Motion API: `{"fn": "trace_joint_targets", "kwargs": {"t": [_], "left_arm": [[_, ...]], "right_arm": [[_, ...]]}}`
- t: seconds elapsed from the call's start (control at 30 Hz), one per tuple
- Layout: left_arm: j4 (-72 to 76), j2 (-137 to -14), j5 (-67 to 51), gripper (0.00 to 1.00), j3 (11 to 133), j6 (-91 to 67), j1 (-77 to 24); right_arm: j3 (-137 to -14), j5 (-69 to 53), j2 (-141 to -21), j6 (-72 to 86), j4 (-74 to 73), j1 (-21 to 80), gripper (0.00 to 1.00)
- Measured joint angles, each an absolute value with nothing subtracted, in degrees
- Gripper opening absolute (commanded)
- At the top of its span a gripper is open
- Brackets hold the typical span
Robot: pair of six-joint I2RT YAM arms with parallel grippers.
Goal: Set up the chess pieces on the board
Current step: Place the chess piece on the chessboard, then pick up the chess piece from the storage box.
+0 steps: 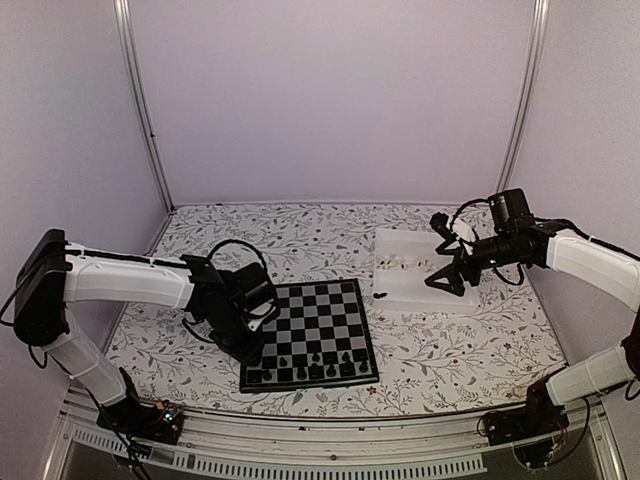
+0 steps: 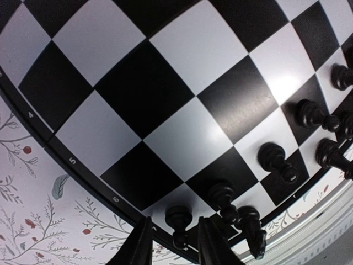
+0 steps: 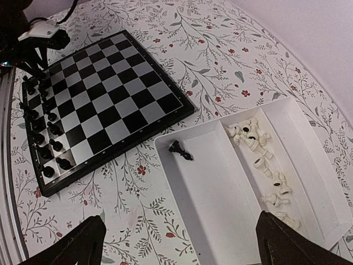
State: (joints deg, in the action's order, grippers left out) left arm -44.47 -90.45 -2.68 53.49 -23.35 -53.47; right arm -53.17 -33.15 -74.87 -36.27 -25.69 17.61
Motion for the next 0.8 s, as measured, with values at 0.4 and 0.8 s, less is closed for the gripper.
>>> {"fn": "trace_joint_targets", "kwargs": {"t": [0.4,0.8], "left_arm": [[-51.62,-88.12,2.98,0.37,66.85,-21.8,-53.47],[-38.37,-90.48,11.14,0.41,83.33,-10.09,-53.47]], "right_arm": [[-61.36,-21.21,-75.22,-31.2,-24.18,17.54,0.9],[-71.35,-13.89,-100.03,-33.98,-35.0,16.84,0.31]]}}
